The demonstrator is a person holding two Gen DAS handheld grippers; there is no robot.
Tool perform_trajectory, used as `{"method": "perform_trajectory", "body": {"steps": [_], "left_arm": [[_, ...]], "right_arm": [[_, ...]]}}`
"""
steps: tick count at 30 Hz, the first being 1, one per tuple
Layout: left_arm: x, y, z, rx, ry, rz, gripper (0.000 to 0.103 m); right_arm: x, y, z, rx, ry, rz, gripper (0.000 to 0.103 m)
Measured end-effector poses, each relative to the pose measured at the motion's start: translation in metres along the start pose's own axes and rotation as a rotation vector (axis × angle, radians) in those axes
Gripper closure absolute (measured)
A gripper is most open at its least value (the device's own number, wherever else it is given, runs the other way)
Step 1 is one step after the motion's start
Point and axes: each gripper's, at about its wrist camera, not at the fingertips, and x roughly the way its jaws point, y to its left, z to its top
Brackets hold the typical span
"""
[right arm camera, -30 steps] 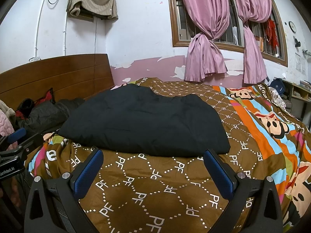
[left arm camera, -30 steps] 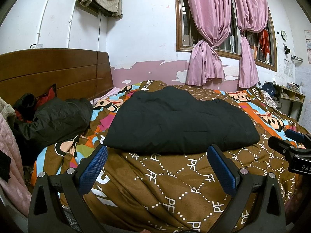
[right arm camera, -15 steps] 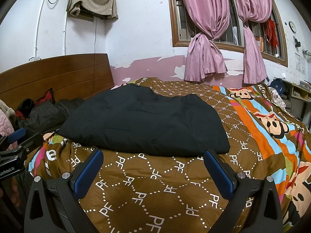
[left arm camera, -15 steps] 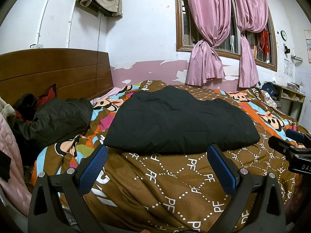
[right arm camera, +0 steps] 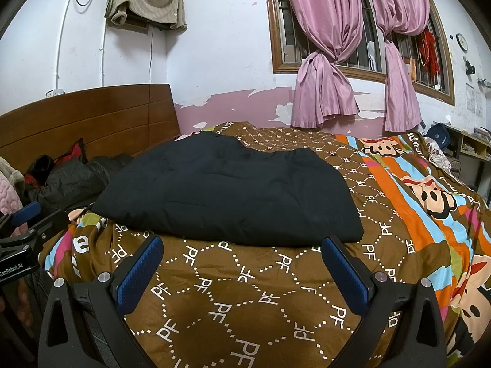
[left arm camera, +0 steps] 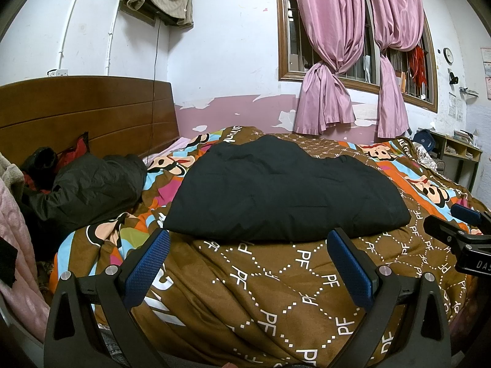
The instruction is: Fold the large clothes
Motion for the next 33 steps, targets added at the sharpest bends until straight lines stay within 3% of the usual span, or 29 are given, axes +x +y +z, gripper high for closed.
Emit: {"method": "perform_trajectory", "body": {"steps": [25,33], "left_arm": [[0.005,0.01,-0.001,-0.013,0.016,0.007,0.003],[0.006,0.011,-0.002,0.015,0.023,-0.032,0.003]], "right_arm": [[0.0,0.004,-0.005,-0.003,0.008,0.002,0.0],[-0.001,0.006,-0.007,-0.003,0.01,0.001,0.0]]}}
